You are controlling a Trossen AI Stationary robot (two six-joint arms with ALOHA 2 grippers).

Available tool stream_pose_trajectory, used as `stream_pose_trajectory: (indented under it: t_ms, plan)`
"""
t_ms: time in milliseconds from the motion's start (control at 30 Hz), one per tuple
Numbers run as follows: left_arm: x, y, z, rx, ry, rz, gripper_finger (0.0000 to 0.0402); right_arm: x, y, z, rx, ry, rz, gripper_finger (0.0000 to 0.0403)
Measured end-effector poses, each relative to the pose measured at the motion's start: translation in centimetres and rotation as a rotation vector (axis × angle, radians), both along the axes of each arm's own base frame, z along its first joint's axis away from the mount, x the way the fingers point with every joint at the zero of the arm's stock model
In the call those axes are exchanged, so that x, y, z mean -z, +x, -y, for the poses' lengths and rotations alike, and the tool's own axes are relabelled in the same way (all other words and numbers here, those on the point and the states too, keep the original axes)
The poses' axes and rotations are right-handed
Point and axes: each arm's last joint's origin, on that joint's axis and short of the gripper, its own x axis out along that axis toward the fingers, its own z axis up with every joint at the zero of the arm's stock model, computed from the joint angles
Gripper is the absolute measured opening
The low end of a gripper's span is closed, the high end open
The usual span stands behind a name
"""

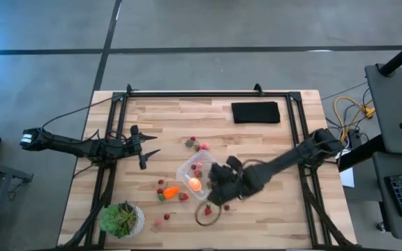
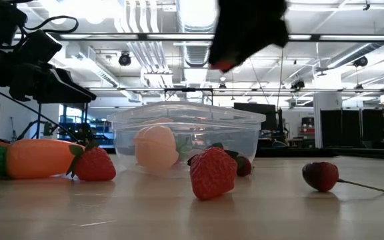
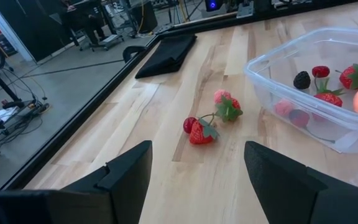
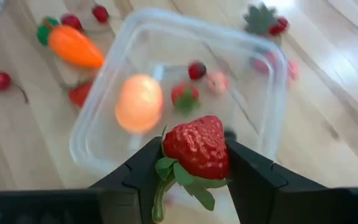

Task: Pick and placing Produce into tupperware
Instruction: Put the red strawberry into the transparent container, then put the red cherry into the transparent container

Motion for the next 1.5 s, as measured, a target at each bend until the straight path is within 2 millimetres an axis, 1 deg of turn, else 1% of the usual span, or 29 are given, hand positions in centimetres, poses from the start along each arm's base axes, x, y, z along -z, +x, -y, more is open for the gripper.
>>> stream_pose_trajectory:
  t_ms: [133,233,333,500,567,633,733,833,900,967,1033,1167,1300,1500]
  plan:
    - [0.0,0.0,0.0,0.000,0.000,-0.003,0.0242,-0.2,1.8,2.4,-0.028,0.065,0.025,0.0164]
    - [0.0,0.0,0.0,-0.001,0.001,-0.004,0.0242,0.0,2.3,3.8,-0.006,0.095,0.011,0.0184]
    - [0.0,0.0,0.0,0.000,0.001,-0.004,0.0242,0.0,2.5,4.4,0.008,0.093,0.011,0.0208]
    - [0.0,0.0,0.0,0.000,0.001,-0.004,0.0242,0.1,2.3,4.2,-0.011,0.113,-0.016,0.0247]
    - [0.0,0.0,0.0,0.000,0.000,-0.003,0.0242,0.3,1.8,3.7,-0.043,0.125,-0.060,0.0259]
    - [0.0,0.0,0.0,0.000,0.000,-0.003,0.0242,0.6,1.0,2.6,-0.092,0.114,-0.115,0.0266]
    - [0.0,0.0,0.0,0.000,0.001,-0.004,0.0242,1.1,-0.6,-0.1,-0.173,0.086,-0.179,0.0269]
    - [0.0,0.0,0.0,0.000,0.001,-0.004,0.0242,1.7,-2.6,-3.1,-0.236,0.067,-0.203,0.0265]
    - [0.0,0.0,0.0,0.000,0.001,-0.004,0.0242,2.3,-3.8,-4.8,-0.234,0.042,-0.189,0.0262]
    - [0.0,0.0,0.0,0.000,0.000,-0.002,0.0242,3.0,-4.8,-6.2,-0.226,0.015,-0.182,0.0259]
    - [0.0,0.0,0.0,-0.001,0.000,-0.003,0.0242,3.9,-5.3,-7.3,-0.202,0.025,-0.181,0.0259]
    - [0.0,0.0,0.0,0.000,0.001,-0.004,0.0242,5.7,-5.2,-8.3,-0.149,0.062,-0.188,0.0258]
    - [0.0,0.0,0.0,0.000,0.000,-0.003,0.0242,7.3,-4.6,-8.8,-0.148,0.074,-0.206,0.0258]
    - [0.0,0.0,0.0,0.000,0.001,-0.005,0.0242,8.1,-4.5,-8.9,-0.132,0.073,-0.218,0.0258]
